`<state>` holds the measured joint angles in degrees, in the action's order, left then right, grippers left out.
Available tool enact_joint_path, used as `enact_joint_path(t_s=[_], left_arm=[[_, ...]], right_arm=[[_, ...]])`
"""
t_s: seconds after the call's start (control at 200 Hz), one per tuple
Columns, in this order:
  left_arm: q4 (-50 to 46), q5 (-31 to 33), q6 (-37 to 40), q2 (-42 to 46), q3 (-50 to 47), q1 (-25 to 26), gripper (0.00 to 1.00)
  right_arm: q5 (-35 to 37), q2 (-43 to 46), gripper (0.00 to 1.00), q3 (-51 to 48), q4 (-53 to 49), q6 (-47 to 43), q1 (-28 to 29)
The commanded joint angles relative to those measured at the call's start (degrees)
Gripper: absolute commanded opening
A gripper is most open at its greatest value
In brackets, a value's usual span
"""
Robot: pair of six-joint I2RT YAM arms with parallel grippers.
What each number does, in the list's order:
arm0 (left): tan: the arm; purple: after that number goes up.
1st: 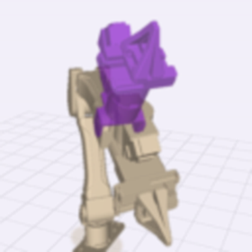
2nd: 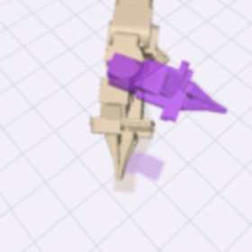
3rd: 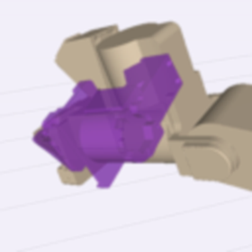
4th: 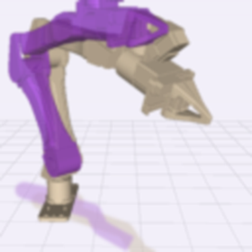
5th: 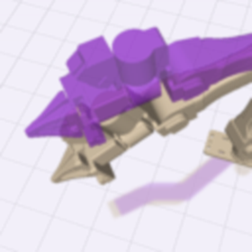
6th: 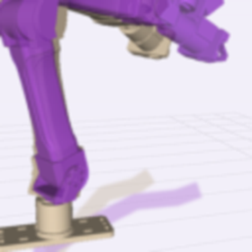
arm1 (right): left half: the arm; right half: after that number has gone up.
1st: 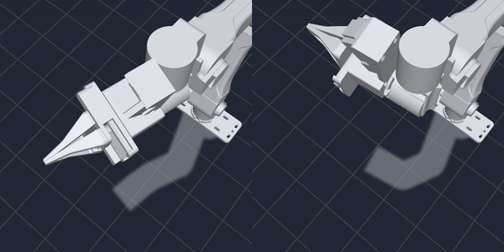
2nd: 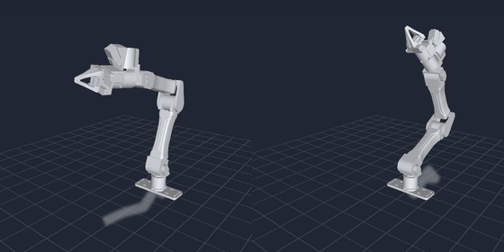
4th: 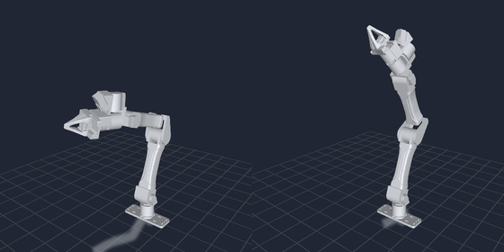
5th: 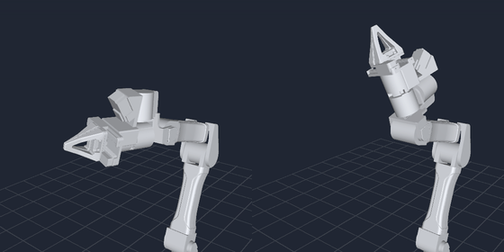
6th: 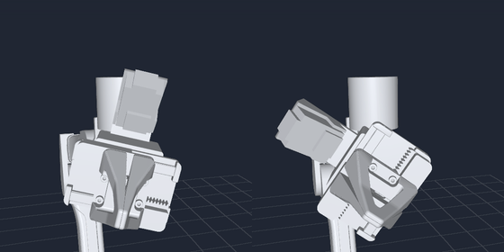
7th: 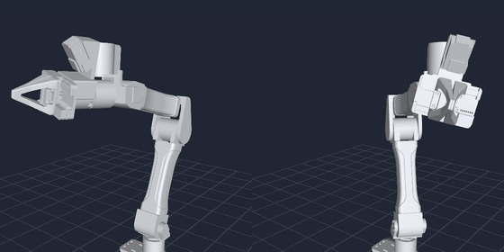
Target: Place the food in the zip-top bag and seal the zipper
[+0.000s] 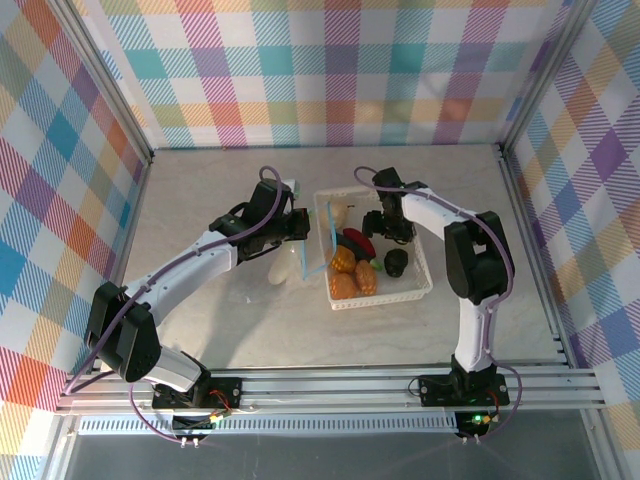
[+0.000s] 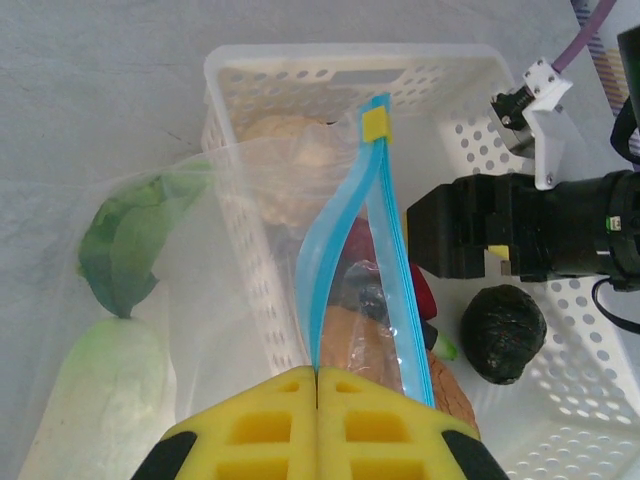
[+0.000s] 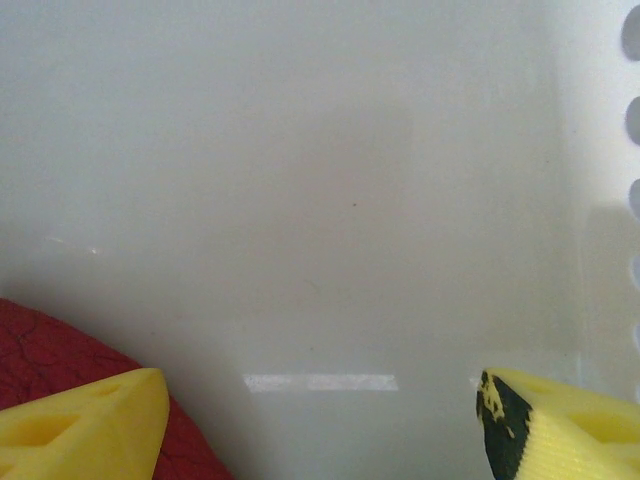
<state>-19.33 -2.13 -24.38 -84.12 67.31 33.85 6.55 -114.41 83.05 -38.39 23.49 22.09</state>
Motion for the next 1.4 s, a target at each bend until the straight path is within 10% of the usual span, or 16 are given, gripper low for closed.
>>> enact_joint_path(t_s=[0.0, 0.845, 1.395], left_arm=[[-0.22, -0.79, 0.83, 1.92, -0.25, -0.56, 0.0], [-0.1, -1.03, 0.83, 2.48, -0.82, -0.54, 0.0], [0.0, -1.03, 0.96, 2.99, -1.38, -0.53, 0.0]], right_arm=[[-0.57, 4.18, 0.82, -2.66, -0.99, 0.13, -0.03], [0.44, 19.87, 0.8, -15.43, -5.19, 1.09, 2.03], [2.33, 13.68, 0.8, -14.67, -4.61, 3.12, 3.31]])
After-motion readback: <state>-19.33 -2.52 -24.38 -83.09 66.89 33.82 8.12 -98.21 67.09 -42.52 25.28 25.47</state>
